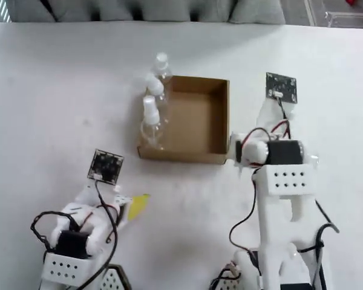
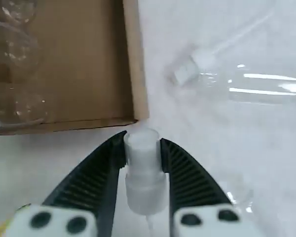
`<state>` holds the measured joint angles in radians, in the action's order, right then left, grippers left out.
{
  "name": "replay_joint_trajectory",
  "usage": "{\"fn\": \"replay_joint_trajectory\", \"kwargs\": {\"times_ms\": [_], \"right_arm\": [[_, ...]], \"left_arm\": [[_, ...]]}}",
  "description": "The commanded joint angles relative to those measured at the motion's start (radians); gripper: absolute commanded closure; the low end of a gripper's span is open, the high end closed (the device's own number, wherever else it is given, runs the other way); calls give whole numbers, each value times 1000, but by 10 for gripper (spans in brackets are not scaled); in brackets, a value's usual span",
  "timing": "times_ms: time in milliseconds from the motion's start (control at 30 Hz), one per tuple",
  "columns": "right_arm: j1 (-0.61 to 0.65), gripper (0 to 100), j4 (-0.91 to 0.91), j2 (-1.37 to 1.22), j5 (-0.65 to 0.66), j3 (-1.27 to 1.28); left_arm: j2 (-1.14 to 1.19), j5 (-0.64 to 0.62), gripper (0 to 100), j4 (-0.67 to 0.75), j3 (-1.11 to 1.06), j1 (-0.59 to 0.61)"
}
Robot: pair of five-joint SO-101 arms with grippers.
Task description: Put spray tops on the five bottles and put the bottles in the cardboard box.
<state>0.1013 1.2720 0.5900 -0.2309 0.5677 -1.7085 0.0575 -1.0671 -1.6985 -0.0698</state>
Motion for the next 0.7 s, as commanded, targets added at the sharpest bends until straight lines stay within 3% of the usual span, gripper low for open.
{"fn": "replay_joint_trajectory", "kwargs": {"times_ms": [0,133,467,567,667], "right_arm": [[114,901,8,5,-141,-25],[159,788,-5,4,-155,43],[113,909,-214,16,-35,213],[41,896,-282,16,109,201],[-24,914,-306,5,370,138]], "left_arm": [[10,9,669,-17,0,8],[10,9,669,-17,0,8],[10,9,669,-17,0,8],[10,9,669,-17,0,8],[10,9,669,-17,0,8]]}}
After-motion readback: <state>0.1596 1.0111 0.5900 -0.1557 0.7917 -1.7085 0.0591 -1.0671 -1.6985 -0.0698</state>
